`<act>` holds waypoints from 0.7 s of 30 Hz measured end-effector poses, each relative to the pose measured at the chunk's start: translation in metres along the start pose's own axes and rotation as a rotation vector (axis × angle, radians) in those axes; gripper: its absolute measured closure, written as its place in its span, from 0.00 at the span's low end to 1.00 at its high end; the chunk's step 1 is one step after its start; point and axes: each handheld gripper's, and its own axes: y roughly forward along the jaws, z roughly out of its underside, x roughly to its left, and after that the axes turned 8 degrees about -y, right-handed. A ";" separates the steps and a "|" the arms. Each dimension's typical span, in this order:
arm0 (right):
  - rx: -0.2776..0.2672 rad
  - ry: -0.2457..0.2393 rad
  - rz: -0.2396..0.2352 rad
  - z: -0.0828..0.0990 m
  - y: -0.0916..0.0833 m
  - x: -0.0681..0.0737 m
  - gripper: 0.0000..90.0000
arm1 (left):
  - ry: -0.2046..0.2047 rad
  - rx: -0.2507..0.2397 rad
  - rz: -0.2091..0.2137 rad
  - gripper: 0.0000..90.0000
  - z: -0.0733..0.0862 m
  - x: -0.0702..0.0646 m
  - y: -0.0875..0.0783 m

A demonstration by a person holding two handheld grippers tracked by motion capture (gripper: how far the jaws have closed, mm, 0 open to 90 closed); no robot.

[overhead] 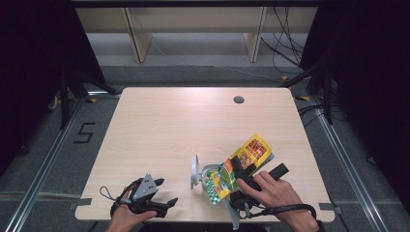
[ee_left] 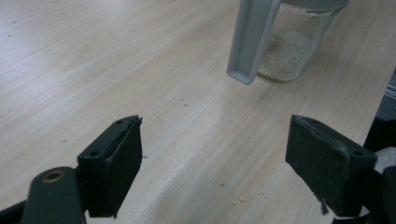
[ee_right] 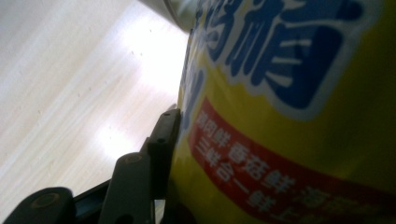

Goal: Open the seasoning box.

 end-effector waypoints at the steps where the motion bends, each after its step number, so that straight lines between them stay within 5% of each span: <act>1: -0.004 0.001 -0.002 0.000 0.001 0.000 0.61 | 0.013 0.020 -0.005 0.20 -0.001 0.001 -0.002; 9: -0.007 -0.038 0.008 -0.002 0.002 -0.004 0.61 | 0.007 0.006 0.000 0.20 -0.001 -0.001 0.000; 10: 0.003 -0.005 0.018 -0.002 0.001 -0.001 0.61 | 0.009 0.007 -0.005 0.20 -0.001 -0.001 -0.001; 12: -0.007 -0.020 0.022 0.001 0.002 -0.002 0.61 | -0.013 -0.010 0.006 0.20 -0.001 -0.001 0.000; 18: -0.004 -0.016 0.027 0.000 0.003 0.000 0.61 | 0.030 0.024 -0.011 0.20 -0.002 0.002 -0.002; 21: -0.003 0.009 0.023 0.000 0.002 0.000 0.61 | 0.007 0.003 0.003 0.20 -0.001 -0.001 -0.001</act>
